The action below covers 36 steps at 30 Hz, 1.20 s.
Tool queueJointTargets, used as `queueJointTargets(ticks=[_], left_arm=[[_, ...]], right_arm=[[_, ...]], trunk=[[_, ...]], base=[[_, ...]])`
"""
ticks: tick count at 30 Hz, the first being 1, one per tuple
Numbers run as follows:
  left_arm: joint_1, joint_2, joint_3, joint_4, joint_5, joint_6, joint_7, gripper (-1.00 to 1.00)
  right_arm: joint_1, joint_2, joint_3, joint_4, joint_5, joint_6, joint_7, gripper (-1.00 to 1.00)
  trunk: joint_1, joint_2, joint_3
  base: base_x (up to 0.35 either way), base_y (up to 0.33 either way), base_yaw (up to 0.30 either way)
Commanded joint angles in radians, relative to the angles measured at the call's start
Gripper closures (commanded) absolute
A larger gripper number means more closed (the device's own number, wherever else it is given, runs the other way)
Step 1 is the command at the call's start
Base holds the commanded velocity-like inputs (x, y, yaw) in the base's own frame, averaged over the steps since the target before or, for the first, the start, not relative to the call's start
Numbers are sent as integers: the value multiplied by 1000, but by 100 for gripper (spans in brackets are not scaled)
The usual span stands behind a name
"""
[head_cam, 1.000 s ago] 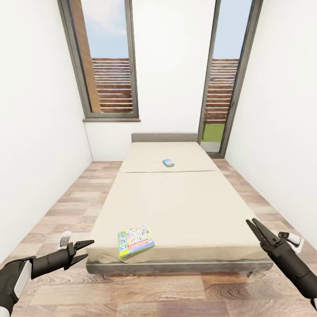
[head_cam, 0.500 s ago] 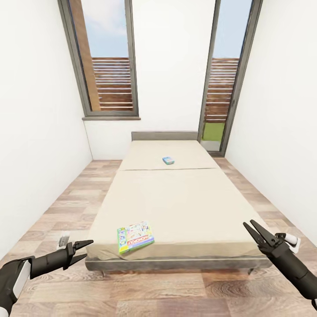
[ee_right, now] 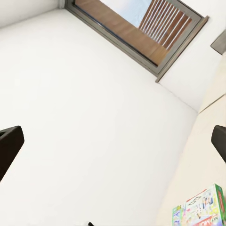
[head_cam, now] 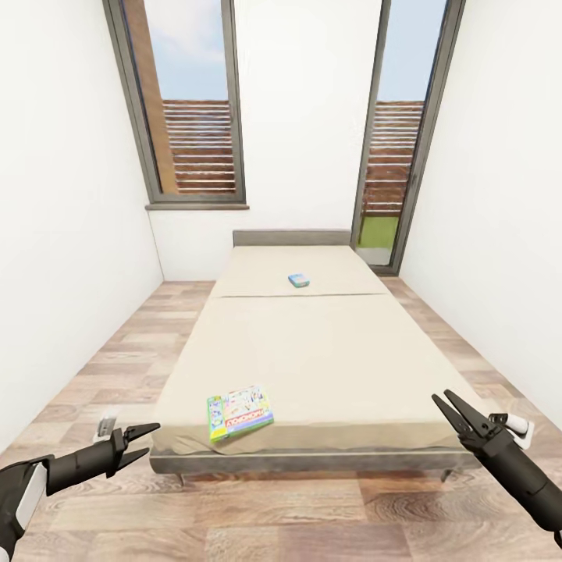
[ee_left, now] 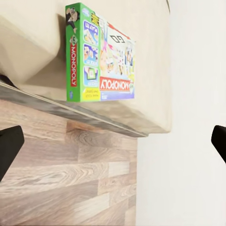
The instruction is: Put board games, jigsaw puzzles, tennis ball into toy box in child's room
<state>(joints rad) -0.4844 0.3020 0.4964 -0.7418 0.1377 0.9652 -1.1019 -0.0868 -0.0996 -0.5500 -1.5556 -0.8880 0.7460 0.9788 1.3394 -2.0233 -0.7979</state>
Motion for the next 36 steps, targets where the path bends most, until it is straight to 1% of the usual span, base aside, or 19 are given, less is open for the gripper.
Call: queueJointTargets(ticks=[1, 11, 15, 18, 22, 32, 36], left_arm=[[-1, -1, 2, 0, 0, 5, -3, -100], [-1, -6, -3, 1, -6, 0, 6, -100], [-1, -10, -4, 16, -7, -54, 11, -100], [-1, -11, -4, 57, -8, -98, 12, -100], [-1, -12, -4, 87, -5, -119, 13, -100], [-1, -12, -4, 97, -4, -130, 13, -100], [-1, -12, -4, 97, -3, -131, 13, -100]], right_arm=[[-1, 0, -1, 0, -3, 6, 2, -100], [-1, -2, -1, -1, 1, 5, 7, -100], [-1, -2, -1, -1, 2, 4, 8, -100], [-1, -2, -1, -1, 3, 5, 8, -100], [-1, -2, 0, -1, 2, 7, 7, -100], [-1, -1, 4, 0, -1, 8, 6, -100], [-1, 0, 6, 0, -1, 7, 5, -100]], trunk=[[4, -8, -4], [42, -78, -35], [57, -106, -48], [69, -127, -57], [84, -155, -70], [84, -155, -70], [84, -155, -70]], base=[[0, 0, 0], [0, 0, 0], [0, 0, 0], [0, 0, 0], [0, 0, 0], [0, -1, 0], [0, -157, 0]])
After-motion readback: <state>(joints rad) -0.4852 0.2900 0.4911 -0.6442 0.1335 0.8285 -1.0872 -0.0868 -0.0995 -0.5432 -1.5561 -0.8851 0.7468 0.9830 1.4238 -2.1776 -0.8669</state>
